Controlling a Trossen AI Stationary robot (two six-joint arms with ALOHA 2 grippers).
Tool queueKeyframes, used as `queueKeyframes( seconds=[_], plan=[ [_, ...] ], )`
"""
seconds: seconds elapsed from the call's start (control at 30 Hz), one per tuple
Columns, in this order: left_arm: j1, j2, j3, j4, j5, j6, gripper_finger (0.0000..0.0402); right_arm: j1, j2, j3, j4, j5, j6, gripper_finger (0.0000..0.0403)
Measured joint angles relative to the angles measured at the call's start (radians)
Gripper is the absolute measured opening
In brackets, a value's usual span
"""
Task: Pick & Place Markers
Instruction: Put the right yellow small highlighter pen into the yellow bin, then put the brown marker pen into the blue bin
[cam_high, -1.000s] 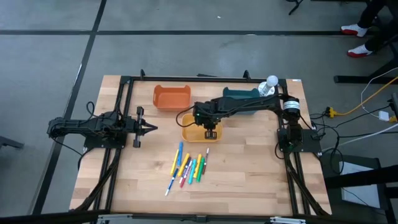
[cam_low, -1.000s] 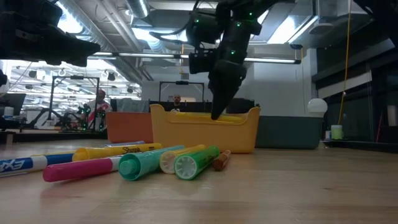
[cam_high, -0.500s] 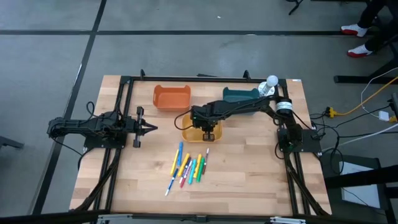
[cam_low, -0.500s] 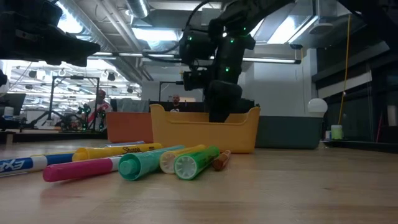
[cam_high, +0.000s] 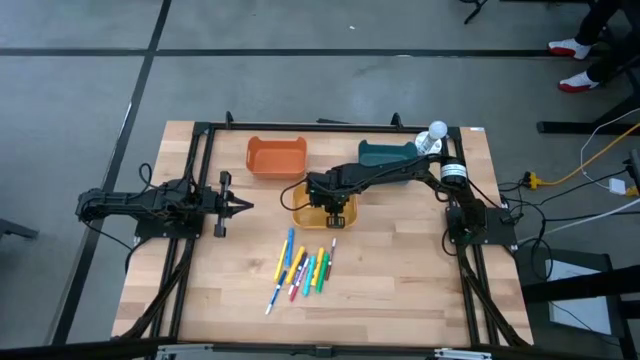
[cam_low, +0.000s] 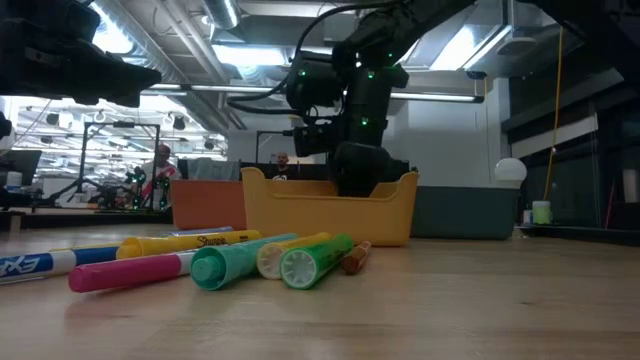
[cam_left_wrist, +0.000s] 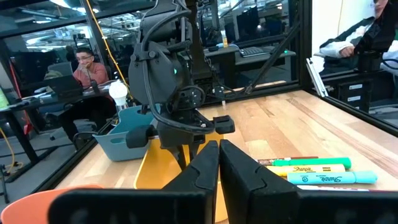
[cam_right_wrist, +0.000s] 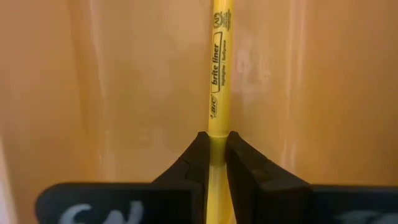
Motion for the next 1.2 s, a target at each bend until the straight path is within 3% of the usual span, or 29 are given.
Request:
queueKeyframes(
  seconds=[0.23,0.67,1.2],
  plan=[
    [0.000,0.000,0.000,0.000,0.000,0.000,0.0009,0.001,0.000,0.000,0.001,-0.017,-0.010,0.0046],
    [0.000,0.000,0.000,0.000,0.000,0.000,0.0010,0.001,0.000,0.000,0.001,-0.016,-0.013,0.0100],
    [0.000,0.000,0.000,0.000,0.000,0.000,0.0008,0.006,-0.001,0.092,-0.058,-0.015,-0.017,0.0106]
  ],
)
